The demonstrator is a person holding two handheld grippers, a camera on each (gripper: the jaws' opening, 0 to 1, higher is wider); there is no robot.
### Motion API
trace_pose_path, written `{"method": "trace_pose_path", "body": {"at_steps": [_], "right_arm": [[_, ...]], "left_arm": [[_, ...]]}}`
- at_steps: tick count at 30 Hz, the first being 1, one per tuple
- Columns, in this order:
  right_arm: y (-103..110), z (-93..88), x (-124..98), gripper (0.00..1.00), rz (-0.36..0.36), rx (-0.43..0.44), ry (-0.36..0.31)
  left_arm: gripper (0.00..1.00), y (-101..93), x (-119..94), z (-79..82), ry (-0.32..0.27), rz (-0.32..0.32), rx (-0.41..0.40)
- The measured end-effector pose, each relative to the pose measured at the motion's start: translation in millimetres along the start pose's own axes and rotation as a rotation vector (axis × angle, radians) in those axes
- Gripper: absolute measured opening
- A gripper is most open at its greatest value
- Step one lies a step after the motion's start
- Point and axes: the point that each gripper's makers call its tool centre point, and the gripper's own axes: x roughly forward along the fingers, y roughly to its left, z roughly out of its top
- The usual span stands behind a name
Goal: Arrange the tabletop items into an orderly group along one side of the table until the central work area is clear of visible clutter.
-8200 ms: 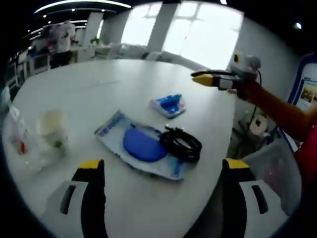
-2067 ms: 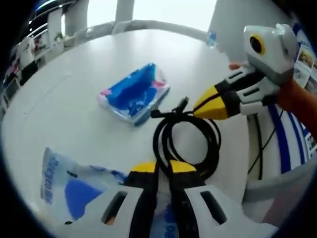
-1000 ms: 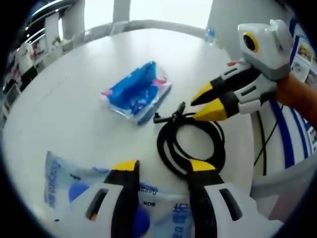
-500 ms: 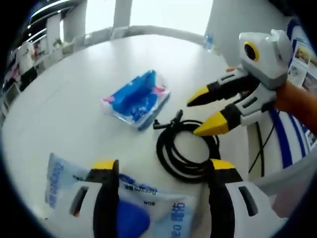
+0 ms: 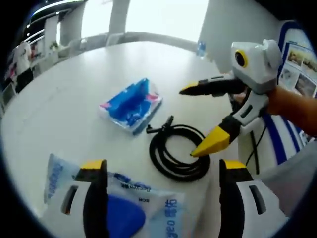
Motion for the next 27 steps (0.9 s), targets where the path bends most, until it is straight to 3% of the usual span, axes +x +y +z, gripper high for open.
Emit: {"method": "trace_pose_path", "body": {"at_steps": [2,13,27], "right_arm": [[-1,4.9,-2,0.99,-0.010,0.000,-0.033],[7,9.1,-11,0.99,0.002,-0.024,-0.053],[32,15.8,-10,0.97,0.055,-0.077,-0.047]], "left_arm": [[0.93,-0.3,-3,1.0,-0.011,-0.003,0.003],[0.99,-2.7,-32,0.5,-0.067,-0.021,-0.001],[0.99,13.6,-75,-23.2,-0.118,0.020,-0.066]]}}
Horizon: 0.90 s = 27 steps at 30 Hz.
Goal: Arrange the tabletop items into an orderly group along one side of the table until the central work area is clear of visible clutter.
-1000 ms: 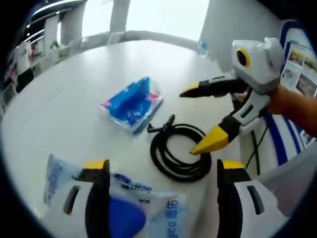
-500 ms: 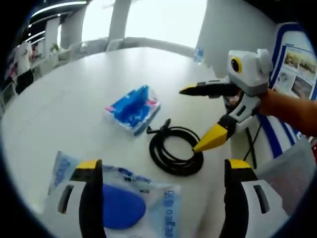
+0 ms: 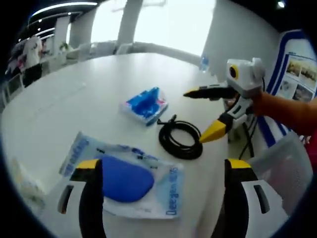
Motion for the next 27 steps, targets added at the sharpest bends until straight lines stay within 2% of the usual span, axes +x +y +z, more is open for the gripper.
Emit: {"method": "trace_pose_path", "body": {"at_steps": [8,18,27], "right_arm": [[18,5.8,3,0.96,0.038,-0.038,0.004],[49,9.6,9,0.95,0.102,-0.095,0.021],[78,10.7,13,0.94,0.166,-0.159,0.045]], "left_arm": [[0.99,9.3,-24,-3.4,-0.043,0.025,-0.013],[0.99,23.4,-67,-14.0,-0.117,0.035,-0.034],[0.99,27.4,-86,-23.9,-0.145,0.029,-0.028]]}}
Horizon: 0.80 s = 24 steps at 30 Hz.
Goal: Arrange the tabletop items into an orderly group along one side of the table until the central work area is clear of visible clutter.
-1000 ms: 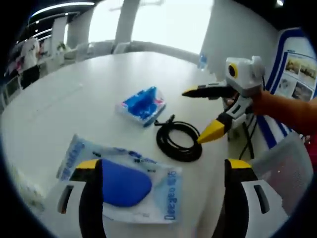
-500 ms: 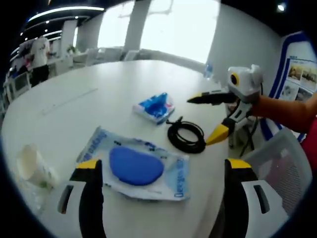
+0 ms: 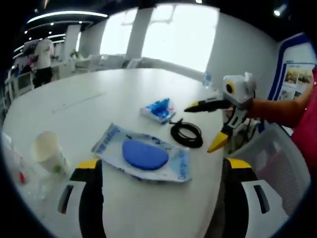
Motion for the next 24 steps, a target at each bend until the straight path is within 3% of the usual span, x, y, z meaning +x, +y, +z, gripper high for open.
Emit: {"method": "trace_pose_path", "body": {"at_steps": [6,13,24], "right_arm": [[15,0.9,4,0.93,0.035,-0.038,0.022],[31,-0.5,9,0.90,0.071,-0.063,0.041],[41,-0.4,8,0.87,0.093,-0.091,0.055]], "left_arm": [[0.99,4.3,-6,-3.9,-0.008,0.003,-0.013],[0.99,9.5,-7,3.6,-0.019,0.001,-0.012],[0.98,28.7,16,21.4,-0.006,-0.003,0.018]]}}
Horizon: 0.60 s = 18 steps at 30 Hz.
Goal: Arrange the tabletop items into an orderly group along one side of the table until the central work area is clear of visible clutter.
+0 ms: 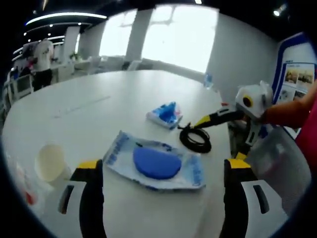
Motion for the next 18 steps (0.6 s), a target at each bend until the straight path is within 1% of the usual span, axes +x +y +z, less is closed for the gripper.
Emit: {"method": "trace_pose_path", "body": {"at_steps": [5,15,18], "right_arm": [[2,-1.2,0,0.86,0.003,0.000,0.003],[4,-1.5,-2,0.84,-0.001,0.001,0.006],[3,-2.1,-3,0.84,-0.005,0.008,0.006]], "left_arm": [[0.97,8.1,13,5.9,0.006,-0.006,0.011],[0.92,35.0,37,9.6,0.054,-0.006,0.036],[0.90,42.6,45,7.7,0.077,-0.003,0.050]]}}
